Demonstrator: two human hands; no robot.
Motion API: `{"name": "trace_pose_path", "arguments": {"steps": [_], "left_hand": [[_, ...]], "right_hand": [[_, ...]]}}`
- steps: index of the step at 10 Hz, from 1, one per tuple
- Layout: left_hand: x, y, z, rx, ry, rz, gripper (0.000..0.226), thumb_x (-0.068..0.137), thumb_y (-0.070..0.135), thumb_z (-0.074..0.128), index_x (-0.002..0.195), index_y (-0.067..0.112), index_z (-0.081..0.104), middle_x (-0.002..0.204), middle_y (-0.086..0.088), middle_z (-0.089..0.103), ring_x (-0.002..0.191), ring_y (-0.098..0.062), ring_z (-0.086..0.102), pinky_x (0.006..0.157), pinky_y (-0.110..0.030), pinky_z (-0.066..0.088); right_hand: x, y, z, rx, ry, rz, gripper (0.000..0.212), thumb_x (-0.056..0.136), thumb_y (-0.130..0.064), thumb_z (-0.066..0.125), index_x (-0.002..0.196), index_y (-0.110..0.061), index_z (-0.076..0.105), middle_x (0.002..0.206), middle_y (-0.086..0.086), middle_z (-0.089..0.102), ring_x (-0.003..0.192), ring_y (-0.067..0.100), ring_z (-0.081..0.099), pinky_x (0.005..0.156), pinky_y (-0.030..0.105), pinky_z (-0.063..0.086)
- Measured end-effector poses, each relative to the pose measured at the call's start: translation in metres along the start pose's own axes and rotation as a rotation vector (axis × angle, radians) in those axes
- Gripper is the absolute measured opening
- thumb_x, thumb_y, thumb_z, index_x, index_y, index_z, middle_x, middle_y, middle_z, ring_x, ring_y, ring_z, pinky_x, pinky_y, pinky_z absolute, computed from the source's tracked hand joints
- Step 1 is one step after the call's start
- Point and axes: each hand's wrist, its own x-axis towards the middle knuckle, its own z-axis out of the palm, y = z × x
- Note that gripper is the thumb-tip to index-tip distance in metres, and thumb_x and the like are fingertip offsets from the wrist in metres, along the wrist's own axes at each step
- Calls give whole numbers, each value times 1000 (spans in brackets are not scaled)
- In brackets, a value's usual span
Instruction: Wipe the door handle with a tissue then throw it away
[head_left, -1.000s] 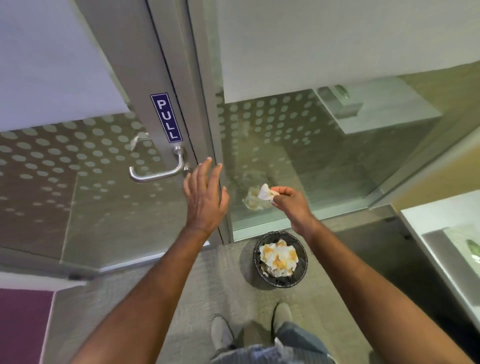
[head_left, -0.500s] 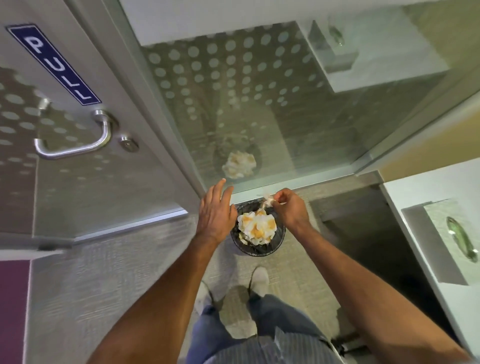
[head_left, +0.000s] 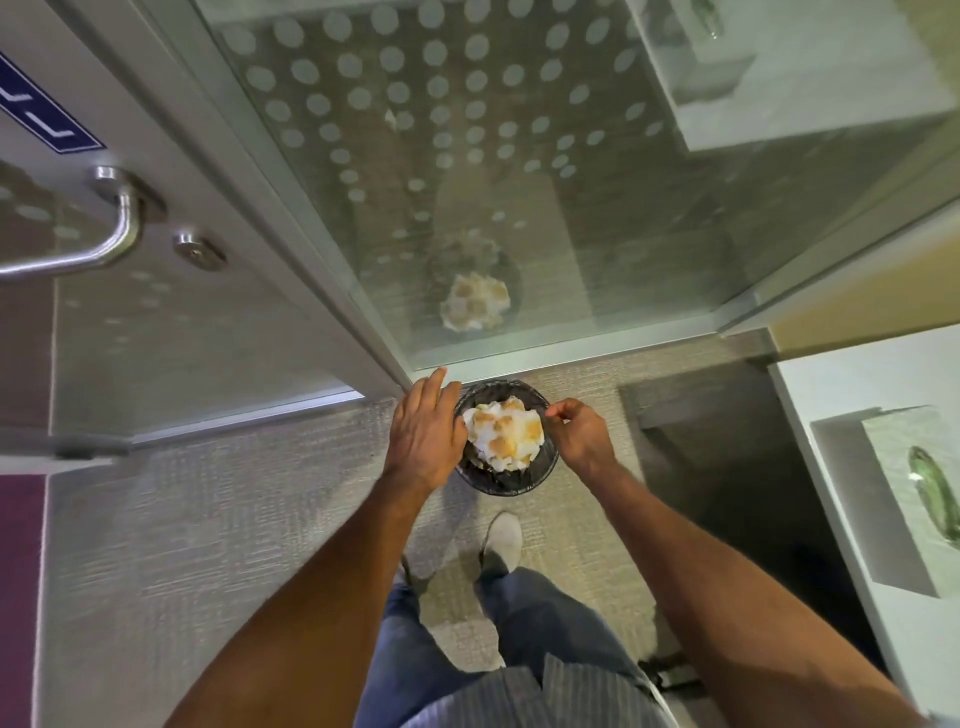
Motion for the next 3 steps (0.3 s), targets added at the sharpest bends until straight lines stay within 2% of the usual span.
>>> {"name": "trace_pose_path", "arguments": {"steps": [1, 2, 3], "left_hand": [[-2, 0, -1, 0, -8, -10, 57, 106, 28, 55, 158, 16, 36, 171, -7, 22, 154, -28, 26, 128, -45, 24], [-9, -5, -7, 13, 13, -33, 58, 107, 30, 52, 160, 18, 32, 171, -5, 21, 155, -26, 25, 128, -45, 24], [-15, -11, -16, 37, 43, -54, 59, 107, 32, 50, 161, 19, 29, 172, -4, 20, 156, -25, 23, 128, -46, 23]], "right_hand": [[-3, 0, 2, -83, -28, -47, 16, 99, -12, 57, 105, -14, 71, 117, 9, 73, 108, 29, 68, 96, 39, 54], [-12, -8, 9, -247, -64, -158, 23, 101, -19, 54, 118, -17, 69, 130, 7, 65, 111, 27, 66, 95, 36, 54], [-19, -23, 15, -353, -77, -251, 34, 102, -25, 50, 133, -17, 63, 140, 8, 59, 123, 28, 60, 101, 36, 50]]}}
